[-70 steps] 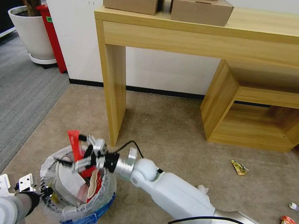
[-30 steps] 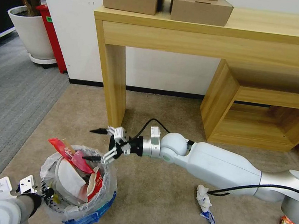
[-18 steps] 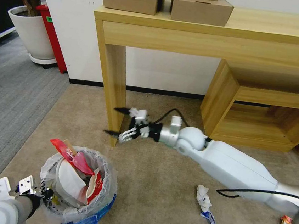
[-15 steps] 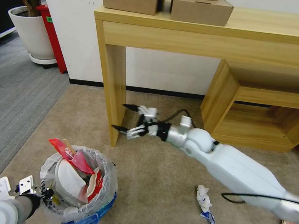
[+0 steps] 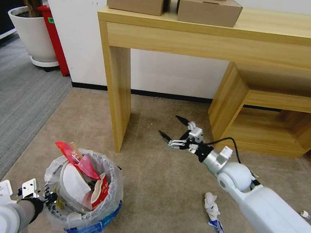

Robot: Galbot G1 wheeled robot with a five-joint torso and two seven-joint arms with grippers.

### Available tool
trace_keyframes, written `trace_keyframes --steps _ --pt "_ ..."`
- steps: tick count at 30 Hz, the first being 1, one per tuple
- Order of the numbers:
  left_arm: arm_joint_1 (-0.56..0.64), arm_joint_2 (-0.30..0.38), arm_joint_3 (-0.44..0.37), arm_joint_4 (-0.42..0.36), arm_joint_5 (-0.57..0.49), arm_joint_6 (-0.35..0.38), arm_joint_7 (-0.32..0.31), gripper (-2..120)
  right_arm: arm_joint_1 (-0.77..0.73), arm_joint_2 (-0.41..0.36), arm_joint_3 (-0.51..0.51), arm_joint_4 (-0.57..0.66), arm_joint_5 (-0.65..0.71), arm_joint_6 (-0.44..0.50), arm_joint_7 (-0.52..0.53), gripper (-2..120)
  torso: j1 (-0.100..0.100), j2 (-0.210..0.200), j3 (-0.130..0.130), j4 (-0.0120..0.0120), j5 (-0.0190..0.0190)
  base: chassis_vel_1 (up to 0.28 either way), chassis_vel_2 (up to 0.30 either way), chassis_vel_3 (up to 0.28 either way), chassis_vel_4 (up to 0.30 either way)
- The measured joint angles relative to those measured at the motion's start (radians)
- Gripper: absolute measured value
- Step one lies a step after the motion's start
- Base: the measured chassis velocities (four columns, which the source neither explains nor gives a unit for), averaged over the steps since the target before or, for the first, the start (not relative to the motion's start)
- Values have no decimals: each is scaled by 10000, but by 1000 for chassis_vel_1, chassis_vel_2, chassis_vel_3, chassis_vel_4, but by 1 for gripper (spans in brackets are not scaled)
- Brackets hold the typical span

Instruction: Pick up the trash bin and place the garbage on the floor into it.

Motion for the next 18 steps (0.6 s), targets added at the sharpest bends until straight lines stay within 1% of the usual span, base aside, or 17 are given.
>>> trace_keyframes --steps 1,4,5,7,8,11,12,13,15,16,18 --pt "0 0 0 0 0 0 0 0 0 0 0 0 0 0 0 100 0 0 0 0 0 0 0 0 0" --pt "-70 31 0 -40 28 6 114 0 -708 207 1185 -103 -354 30 16 100 0 0 0 0 -2 0 0 0 0" --pt "-70 31 0 -40 28 6 114 0 -708 207 1185 -103 -354 30 16 100 0 0 0 0 -2 0 0 0 0" --pt "-90 21 37 -61 204 17 229 0 -1378 565 2301 -145 -664 95 53 100 0 0 0 0 2 0 0 0 0" --pt "-90 21 37 -61 204 17 229 0 -1378 565 2301 -145 -664 95 53 100 0 0 0 0 2 0 0 0 0" --pt "-69 2 84 -139 335 47 342 0 -2187 1050 3510 -53 -1241 325 42 100 0 0 0 0 0 0 0 0 0" --pt "-69 2 84 -139 335 47 342 0 -2187 1050 3510 -53 -1241 325 42 100 0 0 0 0 0 0 0 0 0" --pt "-18 54 81 -218 321 61 396 0 -2699 1320 4080 132 -1548 469 30 100 -1 0 0 0 0 0 0 0 0" --pt "73 202 25 -282 236 64 413 0 -3462 1759 4706 472 -1848 620 4 100 0 0 -1 -1 1 0 0 0 0" --pt "73 202 25 -282 236 64 413 0 -3462 1759 4706 472 -1848 620 4 100 0 0 -1 -1 1 0 0 0 0" --pt "139 362 -41 -361 109 62 411 0 -3962 2221 5169 742 -2231 831 12 100 -1 1 -1 -1 1 0 0 0 0"
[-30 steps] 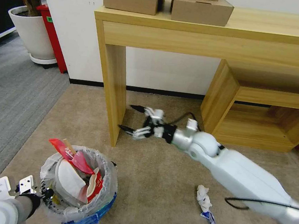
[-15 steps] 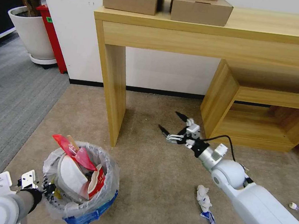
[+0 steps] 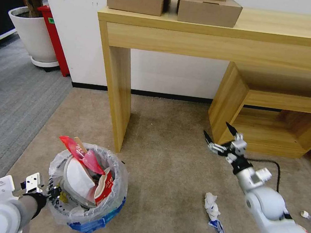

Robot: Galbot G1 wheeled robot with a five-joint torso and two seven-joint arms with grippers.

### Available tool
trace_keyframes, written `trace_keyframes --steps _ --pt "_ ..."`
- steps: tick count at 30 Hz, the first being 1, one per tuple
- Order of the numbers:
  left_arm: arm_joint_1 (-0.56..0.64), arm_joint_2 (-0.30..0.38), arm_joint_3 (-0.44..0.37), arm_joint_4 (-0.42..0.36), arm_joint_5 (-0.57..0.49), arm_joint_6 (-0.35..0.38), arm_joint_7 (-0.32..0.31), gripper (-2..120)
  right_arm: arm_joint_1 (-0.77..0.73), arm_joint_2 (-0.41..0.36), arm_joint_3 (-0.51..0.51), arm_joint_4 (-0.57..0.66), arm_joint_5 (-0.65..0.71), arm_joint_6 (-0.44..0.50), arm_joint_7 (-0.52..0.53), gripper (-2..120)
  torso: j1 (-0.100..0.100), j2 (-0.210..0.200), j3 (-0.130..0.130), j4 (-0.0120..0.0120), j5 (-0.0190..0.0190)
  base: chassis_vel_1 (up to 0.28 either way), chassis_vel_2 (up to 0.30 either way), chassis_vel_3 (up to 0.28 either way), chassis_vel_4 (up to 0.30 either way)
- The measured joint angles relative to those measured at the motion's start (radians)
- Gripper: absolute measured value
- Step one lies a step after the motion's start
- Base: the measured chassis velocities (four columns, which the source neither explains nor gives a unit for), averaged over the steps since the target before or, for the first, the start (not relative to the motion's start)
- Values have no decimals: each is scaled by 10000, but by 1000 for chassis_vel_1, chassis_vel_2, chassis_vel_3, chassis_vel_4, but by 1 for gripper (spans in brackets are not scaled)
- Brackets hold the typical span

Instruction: Pick up the trash bin and place the garbage on the floor into it.

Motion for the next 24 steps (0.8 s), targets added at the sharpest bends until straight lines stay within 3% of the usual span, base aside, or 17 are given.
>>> trace_keyframes --steps 2,10,24 --pt "16 102 -27 -68 -109 -14 -33 0 -290 542 453 266 -283 161 79 100 0 0 0 1 -1 0 0 0 0" --pt "106 127 -55 -217 -109 -23 -66 0 -1223 1521 1838 1295 96 289 162 100 0 0 0 0 -5 0 0 0 0" --pt "100 65 -77 -227 224 -115 161 0 -1671 2206 1902 1509 -312 467 -43 100 1 0 1 3 -1 0 0 0 0"
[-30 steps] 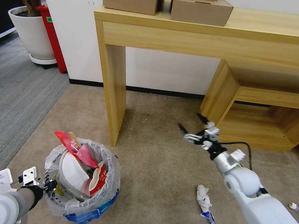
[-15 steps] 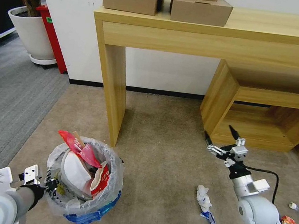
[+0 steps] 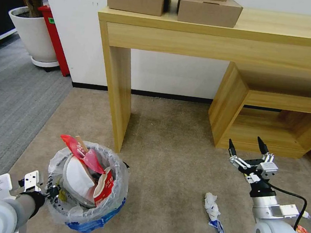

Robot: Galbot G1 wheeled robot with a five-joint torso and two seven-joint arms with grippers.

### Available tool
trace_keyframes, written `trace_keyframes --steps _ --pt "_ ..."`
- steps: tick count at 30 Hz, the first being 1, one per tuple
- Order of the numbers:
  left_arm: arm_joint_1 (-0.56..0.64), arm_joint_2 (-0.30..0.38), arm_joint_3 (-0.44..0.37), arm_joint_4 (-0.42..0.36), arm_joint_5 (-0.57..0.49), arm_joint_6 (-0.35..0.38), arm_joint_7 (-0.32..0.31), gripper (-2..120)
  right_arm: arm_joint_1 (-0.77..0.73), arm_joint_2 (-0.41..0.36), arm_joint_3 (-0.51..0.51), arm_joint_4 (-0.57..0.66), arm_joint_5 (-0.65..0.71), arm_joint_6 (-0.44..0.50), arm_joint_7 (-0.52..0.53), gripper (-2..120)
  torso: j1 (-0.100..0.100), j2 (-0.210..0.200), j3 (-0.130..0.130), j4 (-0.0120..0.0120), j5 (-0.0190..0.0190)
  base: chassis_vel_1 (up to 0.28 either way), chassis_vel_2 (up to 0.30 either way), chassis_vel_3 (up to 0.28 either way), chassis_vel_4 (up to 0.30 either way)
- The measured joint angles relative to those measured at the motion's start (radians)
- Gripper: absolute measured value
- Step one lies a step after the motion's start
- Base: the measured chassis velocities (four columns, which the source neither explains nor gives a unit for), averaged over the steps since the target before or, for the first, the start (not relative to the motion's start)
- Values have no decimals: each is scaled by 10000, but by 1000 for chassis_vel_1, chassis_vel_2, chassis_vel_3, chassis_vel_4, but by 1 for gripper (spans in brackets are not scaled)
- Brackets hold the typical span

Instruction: Pick up the trash bin and place the garbage on the floor into it.

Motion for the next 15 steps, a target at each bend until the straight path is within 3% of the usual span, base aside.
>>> trace_keyframes --steps 15 --pt "-33 -5 105 11 133 -2 109 0 -473 447 488 408 -188 171 -169 100 0 0 0 0 0 0 0 0 0"
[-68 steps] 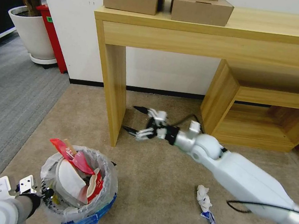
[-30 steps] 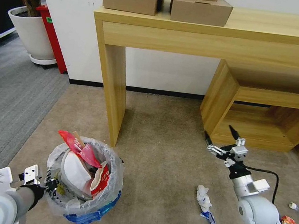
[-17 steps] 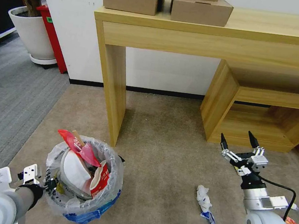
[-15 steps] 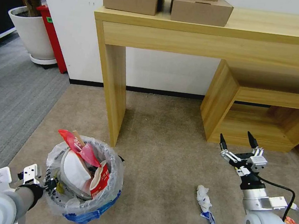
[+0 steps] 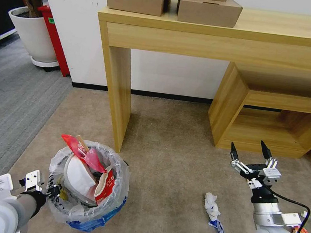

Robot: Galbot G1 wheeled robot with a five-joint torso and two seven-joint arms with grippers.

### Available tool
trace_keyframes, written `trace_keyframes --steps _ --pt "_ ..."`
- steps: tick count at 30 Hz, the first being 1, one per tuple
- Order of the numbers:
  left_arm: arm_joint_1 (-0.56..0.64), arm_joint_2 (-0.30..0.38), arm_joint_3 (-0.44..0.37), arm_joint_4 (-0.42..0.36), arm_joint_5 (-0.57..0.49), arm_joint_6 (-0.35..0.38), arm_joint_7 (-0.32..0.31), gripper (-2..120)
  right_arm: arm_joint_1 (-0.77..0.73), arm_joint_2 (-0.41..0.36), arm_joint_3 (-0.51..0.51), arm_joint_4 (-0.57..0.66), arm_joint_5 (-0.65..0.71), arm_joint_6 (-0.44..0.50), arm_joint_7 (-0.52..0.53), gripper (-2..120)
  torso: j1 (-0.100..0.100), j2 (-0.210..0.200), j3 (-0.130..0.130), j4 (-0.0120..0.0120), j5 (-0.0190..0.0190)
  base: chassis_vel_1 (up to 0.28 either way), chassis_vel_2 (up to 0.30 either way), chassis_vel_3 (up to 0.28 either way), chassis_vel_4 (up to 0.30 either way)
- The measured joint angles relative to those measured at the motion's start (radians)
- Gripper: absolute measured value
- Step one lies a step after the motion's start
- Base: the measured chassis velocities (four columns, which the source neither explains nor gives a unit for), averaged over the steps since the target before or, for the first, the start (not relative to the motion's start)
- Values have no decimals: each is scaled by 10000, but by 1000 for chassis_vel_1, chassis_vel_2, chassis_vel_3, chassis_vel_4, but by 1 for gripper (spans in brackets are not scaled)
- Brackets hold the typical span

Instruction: Pick up the trash bin and place the garbage on the floor into it.

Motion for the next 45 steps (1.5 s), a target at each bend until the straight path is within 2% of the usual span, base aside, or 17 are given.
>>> trace_keyframes --steps 7,19,45 --pt "85 -19 -1 -16 -10 -25 6 0 -108 23 662 4 -257 151 90 100 0 0 0 0 0 0 0 0 0" --pt "43 -29 79 -15 -10 -35 12 0 -114 80 1178 -396 -305 446 184 100 0 0 1 -1 1 -64 -70 -57 -67" --pt "79 -163 130 -31 63 -10 53 0 18 -7 1370 -618 -164 551 220 100 1 0 0 -1 1 -103 -105 -96 -104"
